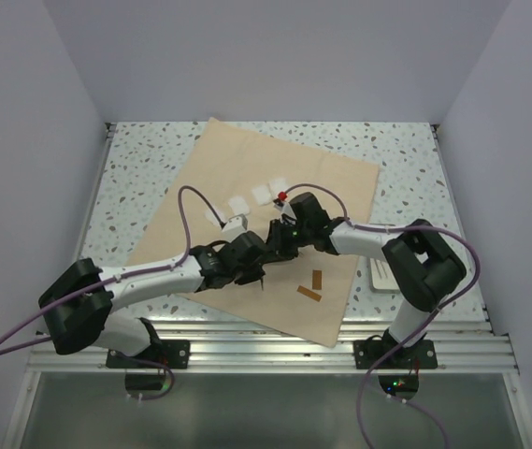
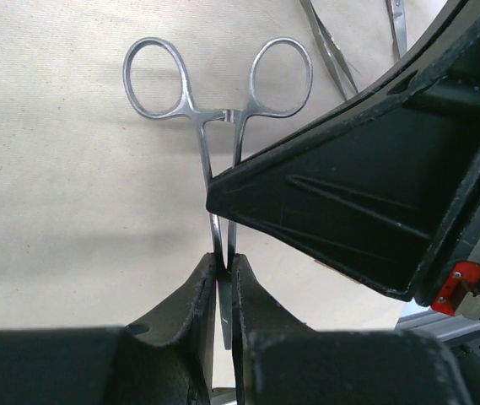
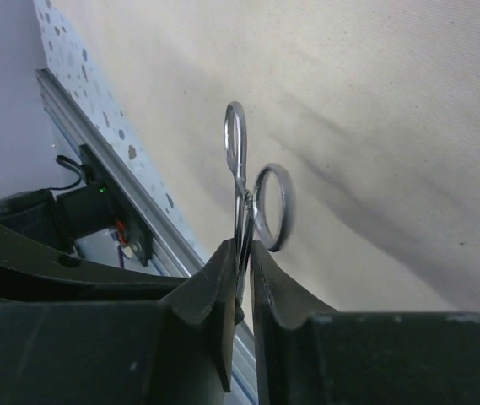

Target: Prepare the surgical pack

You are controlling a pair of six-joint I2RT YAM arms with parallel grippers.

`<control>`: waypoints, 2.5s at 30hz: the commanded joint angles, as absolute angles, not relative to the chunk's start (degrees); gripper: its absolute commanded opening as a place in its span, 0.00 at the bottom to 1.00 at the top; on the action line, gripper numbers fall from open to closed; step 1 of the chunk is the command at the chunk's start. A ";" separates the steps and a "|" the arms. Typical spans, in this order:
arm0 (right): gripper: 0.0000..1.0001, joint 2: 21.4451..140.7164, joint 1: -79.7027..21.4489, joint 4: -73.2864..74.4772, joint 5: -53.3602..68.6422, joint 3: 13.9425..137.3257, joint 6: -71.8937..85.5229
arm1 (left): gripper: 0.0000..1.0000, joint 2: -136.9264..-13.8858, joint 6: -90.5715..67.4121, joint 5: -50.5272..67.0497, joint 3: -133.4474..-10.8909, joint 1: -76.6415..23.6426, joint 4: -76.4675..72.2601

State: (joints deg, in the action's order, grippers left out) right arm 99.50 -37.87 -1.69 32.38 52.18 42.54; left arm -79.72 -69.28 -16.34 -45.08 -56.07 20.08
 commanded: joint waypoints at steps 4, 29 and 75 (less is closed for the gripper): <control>0.00 99.93 -38.23 -4.57 35.07 54.05 42.19 | 0.00 -77.87 -66.80 -15.91 -43.77 -56.51 14.51; 0.00 79.80 -4.67 51.15 2.48 68.02 11.08 | 0.82 -59.33 -49.83 -5.90 -33.23 -44.56 3.71; 0.30 100.10 3.87 48.60 3.25 68.46 5.71 | 0.77 -62.22 -49.39 6.33 -28.65 -42.71 -5.62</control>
State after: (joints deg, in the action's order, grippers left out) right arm 99.18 3.62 48.47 5.02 65.78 6.35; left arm -62.24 -49.91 5.82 -29.12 -43.13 -2.57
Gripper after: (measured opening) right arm 0.289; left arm 0.769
